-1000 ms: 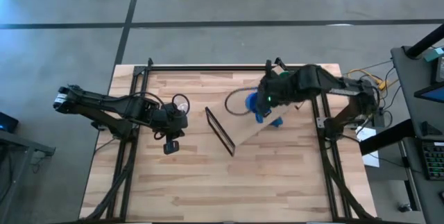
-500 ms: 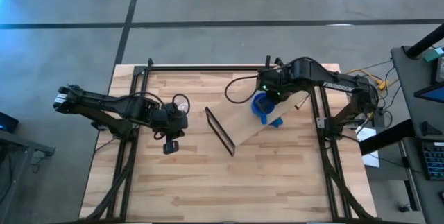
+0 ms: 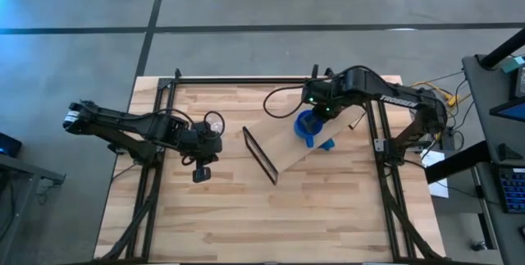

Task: Stack small to large cups/mugs on shelf
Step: Put the blue mug on the shelf, then put the transparent mug on the shelf

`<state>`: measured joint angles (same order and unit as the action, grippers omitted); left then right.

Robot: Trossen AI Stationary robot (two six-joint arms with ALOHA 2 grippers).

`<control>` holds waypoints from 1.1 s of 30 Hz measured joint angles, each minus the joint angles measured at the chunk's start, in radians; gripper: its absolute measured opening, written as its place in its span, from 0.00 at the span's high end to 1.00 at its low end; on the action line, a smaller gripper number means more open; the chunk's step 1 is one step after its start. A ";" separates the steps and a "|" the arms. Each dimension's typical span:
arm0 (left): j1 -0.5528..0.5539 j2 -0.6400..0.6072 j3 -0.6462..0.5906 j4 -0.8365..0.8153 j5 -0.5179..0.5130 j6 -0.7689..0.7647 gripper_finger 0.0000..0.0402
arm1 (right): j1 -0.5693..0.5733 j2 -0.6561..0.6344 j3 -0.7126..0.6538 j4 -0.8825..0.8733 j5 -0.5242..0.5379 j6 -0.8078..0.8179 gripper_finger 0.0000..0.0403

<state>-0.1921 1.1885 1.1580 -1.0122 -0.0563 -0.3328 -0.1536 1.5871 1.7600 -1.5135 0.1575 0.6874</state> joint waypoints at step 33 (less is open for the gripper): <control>0.000 0.000 0.000 0.000 0.000 0.001 1.00 | -0.039 0.001 0.010 0.089 -0.012 -0.036 0.92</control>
<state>-0.1921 1.1885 1.1580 -1.0126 -0.0566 -0.3321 -0.1921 1.5878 1.7696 -1.4243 0.1459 0.6512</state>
